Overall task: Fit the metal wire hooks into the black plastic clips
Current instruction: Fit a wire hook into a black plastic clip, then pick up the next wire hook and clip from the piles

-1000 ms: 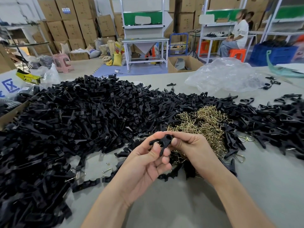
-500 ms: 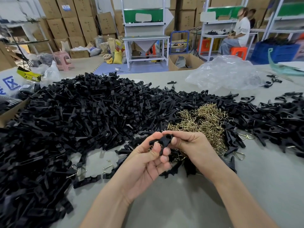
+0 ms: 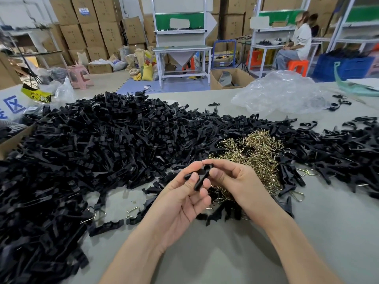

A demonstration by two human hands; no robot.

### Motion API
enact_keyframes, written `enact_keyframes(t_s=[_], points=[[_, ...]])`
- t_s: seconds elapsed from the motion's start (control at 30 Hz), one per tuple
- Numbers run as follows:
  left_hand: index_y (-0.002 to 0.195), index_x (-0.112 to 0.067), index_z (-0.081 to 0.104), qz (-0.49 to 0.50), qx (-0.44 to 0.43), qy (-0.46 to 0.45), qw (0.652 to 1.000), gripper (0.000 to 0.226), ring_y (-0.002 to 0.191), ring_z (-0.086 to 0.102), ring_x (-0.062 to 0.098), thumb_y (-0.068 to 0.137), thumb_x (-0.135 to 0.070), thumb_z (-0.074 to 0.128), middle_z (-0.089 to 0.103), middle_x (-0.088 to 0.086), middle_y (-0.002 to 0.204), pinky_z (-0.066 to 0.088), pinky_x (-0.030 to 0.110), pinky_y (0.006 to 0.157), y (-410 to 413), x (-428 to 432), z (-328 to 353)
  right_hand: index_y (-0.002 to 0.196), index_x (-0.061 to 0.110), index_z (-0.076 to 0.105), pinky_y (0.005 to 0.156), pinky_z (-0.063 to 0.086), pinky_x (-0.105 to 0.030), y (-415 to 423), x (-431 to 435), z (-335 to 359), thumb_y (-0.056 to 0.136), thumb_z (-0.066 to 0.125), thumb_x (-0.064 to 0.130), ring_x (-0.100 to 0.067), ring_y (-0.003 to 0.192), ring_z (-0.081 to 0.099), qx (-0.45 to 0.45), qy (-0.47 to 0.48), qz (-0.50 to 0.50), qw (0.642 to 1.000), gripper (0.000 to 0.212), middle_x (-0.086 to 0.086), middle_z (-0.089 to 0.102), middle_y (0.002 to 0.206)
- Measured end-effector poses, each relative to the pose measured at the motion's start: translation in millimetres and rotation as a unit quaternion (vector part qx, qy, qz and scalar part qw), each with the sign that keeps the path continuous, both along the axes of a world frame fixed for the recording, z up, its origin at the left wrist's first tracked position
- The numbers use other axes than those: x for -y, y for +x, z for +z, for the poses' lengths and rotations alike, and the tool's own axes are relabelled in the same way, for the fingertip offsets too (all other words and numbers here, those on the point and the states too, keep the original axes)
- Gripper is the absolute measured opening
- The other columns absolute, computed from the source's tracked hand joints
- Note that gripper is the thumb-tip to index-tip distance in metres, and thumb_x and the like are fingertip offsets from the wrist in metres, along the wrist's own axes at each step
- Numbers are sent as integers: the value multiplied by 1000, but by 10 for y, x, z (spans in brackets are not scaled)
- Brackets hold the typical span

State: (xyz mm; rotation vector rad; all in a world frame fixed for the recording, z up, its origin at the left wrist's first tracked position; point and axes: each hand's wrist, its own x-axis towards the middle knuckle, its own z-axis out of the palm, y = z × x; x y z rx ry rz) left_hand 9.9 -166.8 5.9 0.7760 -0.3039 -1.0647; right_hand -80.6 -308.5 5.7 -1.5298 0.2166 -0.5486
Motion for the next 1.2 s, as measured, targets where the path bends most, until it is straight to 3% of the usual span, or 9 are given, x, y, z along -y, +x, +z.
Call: enact_keyframes(t_s=[0.17,0.37,0.57,0.63,0.73,0.8,0.9,1.03,1.2], points=[[121,-16,72,19,21,12,1000,34,58,66,11,89,-22,62,71,12,86,60,26,57,26,-3,-1,114,22,73,83,52,-13,-14,-36,15,92,70,10,-6,98,73,-2,-11,12,1000,25,6,79,100],[123,-15,65,59,46,58,995,44,58,65,11,87,-39,57,72,7,84,60,26,58,7,-24,-1,113,20,73,87,57,-23,-195,47,21,88,74,22,-17,96,74,56,54,-120,990,24,0,78,98],[115,-15,67,88,43,68,993,40,52,62,10,82,-35,58,68,3,76,59,23,55,-18,11,-11,114,4,64,82,60,-25,-842,1084,733,83,73,29,-13,96,74,274,275,-276,879,41,-10,72,117],[112,-15,68,94,47,73,992,35,51,62,10,85,-34,58,68,2,74,59,23,54,-35,40,-10,121,0,56,81,58,-24,-1010,1344,913,93,68,31,-15,97,72,252,305,-305,866,43,-15,67,121],[111,-12,68,136,128,85,979,26,53,61,13,98,-28,52,68,3,74,59,25,55,-50,37,-51,129,4,54,82,57,-26,-1026,1272,844,101,60,18,-22,104,68,137,257,-289,912,32,-12,68,116],[108,-19,70,205,299,115,925,20,60,64,17,100,-27,54,69,2,76,59,30,61,-69,-26,-112,125,11,59,77,58,-24,-911,973,679,101,57,12,-19,97,72,67,152,-291,942,24,-2,75,105],[103,-37,66,279,578,209,738,14,71,61,11,100,-29,54,69,-6,81,50,29,65,-68,-114,-206,129,28,58,64,57,-25,-596,412,407,103,53,18,-10,77,67,-10,-70,-297,952,28,17,73,101],[126,-19,64,268,710,366,539,31,112,55,27,96,-24,60,63,3,121,42,45,99,-17,-130,-280,139,29,54,103,44,-28,-151,-130,11,103,49,24,-5,114,58,-104,-405,-267,868,37,12,66,124],[141,-21,54,262,701,456,481,45,139,41,35,99,-35,53,43,14,152,28,49,115,148,-124,-343,129,28,66,117,27,-32,6,-211,-306,102,52,29,-12,131,49,-154,-490,-251,820,30,9,62,135]])
